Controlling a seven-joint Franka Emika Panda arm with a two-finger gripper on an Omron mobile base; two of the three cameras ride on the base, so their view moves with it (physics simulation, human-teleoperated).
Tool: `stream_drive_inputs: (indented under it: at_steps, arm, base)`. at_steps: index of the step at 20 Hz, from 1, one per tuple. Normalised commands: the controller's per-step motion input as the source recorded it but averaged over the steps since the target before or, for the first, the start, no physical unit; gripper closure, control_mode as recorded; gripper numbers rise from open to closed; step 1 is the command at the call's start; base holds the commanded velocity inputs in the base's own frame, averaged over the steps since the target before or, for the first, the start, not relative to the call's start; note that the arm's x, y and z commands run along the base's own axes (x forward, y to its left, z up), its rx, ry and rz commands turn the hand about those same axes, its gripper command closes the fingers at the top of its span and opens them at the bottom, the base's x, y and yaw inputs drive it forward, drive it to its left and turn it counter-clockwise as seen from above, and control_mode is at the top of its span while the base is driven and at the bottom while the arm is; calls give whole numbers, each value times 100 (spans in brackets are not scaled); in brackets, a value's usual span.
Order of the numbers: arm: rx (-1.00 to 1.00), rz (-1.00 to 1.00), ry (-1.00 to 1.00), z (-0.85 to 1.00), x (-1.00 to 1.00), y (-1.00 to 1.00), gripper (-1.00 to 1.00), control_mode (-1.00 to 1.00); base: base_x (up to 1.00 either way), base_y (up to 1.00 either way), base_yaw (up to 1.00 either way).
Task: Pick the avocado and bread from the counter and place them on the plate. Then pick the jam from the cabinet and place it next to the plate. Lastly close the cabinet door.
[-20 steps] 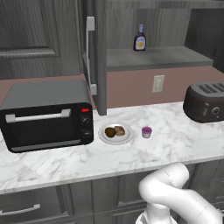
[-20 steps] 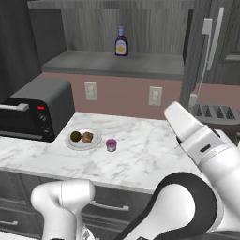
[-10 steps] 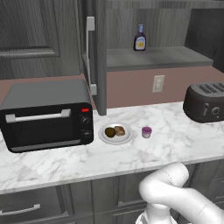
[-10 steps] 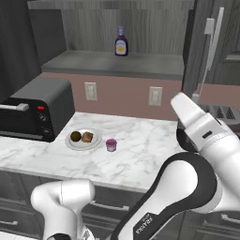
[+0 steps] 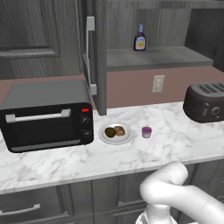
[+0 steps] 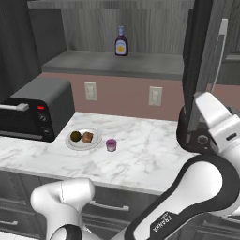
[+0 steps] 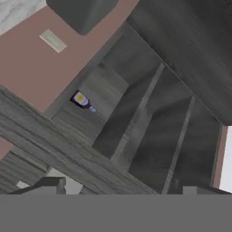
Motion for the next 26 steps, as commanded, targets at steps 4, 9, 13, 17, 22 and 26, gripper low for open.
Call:
stream_drive_inputs:
  at_steps: [4, 9, 13, 17, 22, 26]
  arm:
    - [3, 0, 0, 0, 0, -34, -100, -100]
    - [0, 0, 0, -1, 14, -34, -100, -100]
    - [-1, 0, 0, -15, 47, -18, -100, -100]
    - [-2, 0, 1, -28, 70, -12, -100, -100]
    - [-2, 0, 1, -31, 72, -19, -100, -100]
    - [0, 0, 0, -6, 46, -6, -100, -100]
  base:
    - [0, 0, 0]
    - [0, 0, 0]
    - [0, 0, 0]
    - [0, 0, 0]
    - [0, 0, 0]
    - [0, 0, 0]
